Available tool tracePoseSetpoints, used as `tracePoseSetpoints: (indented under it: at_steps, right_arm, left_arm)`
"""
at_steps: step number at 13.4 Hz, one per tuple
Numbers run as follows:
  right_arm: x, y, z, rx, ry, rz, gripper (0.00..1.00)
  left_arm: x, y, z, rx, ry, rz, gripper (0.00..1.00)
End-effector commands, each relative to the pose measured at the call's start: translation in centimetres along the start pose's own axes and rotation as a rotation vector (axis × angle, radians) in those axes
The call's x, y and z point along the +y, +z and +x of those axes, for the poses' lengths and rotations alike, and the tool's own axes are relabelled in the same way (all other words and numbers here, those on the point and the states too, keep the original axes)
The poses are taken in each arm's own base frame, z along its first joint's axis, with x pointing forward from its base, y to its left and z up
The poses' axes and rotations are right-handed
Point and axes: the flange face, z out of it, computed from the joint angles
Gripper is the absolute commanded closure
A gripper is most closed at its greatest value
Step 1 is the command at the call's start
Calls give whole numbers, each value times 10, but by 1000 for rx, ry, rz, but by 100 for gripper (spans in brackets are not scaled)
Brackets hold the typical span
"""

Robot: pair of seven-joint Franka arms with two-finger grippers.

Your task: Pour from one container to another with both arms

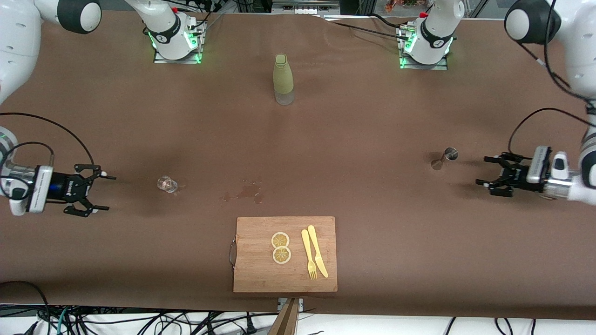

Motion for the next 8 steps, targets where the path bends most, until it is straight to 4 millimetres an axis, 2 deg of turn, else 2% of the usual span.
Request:
tracePoseSetpoints:
  at_steps: [1,2,3,6,8]
  right_arm:
    - [-4,2,59,-52,141,2,0]
    - [-6,2,74,-59,200,-9,0]
    - [-7,8,90,-91,256,-17,0]
    - [-19,26,155,-184,411,-83,0]
    - [-33,44,189,-254,523,-137,0]
  left_arm:
    - [-5,-63,75,-233,-121,-12,0]
    - [-9,-83,105,-320,-176,24,0]
    - [-13,-91,136,-365,-220,54,0]
    - [-21,-99,229,-576,-464,96,0]
    - [-19,-103,286,-679,-659,191,0]
